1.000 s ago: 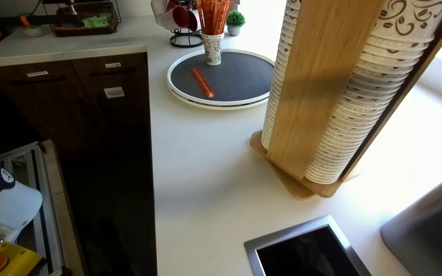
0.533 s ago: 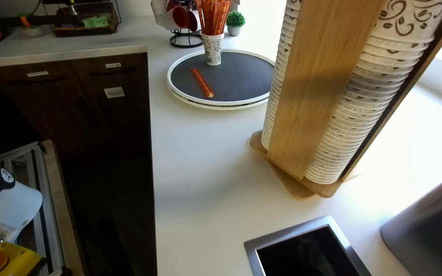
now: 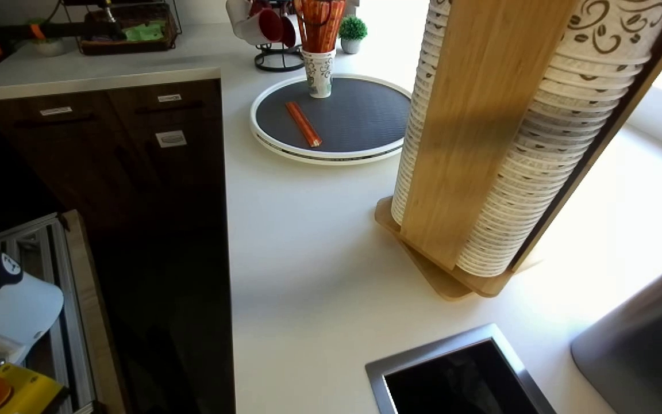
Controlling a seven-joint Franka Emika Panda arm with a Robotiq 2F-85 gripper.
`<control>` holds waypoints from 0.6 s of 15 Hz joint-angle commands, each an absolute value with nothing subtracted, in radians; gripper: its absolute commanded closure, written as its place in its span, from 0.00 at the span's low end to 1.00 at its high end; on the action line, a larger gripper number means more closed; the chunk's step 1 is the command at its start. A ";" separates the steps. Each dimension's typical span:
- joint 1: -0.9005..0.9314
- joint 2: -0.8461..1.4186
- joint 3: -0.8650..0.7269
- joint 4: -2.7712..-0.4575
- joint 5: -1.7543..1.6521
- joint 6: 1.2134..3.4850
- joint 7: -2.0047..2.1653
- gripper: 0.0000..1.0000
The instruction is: Remove one orange packet from the coffee cup and place it on the tray.
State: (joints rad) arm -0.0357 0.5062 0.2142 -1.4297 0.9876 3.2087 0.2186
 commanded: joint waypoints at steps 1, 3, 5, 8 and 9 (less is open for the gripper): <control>-0.119 0.404 0.332 -1.567 1.118 3.288 0.185 0.98; -0.171 0.349 0.372 -1.617 1.141 3.276 0.174 0.98; -0.228 0.286 0.397 -1.670 1.156 3.238 0.160 0.98; -0.321 0.213 0.432 -1.741 1.212 3.130 0.127 0.98; -0.360 0.199 0.454 -1.753 1.263 3.074 0.091 0.98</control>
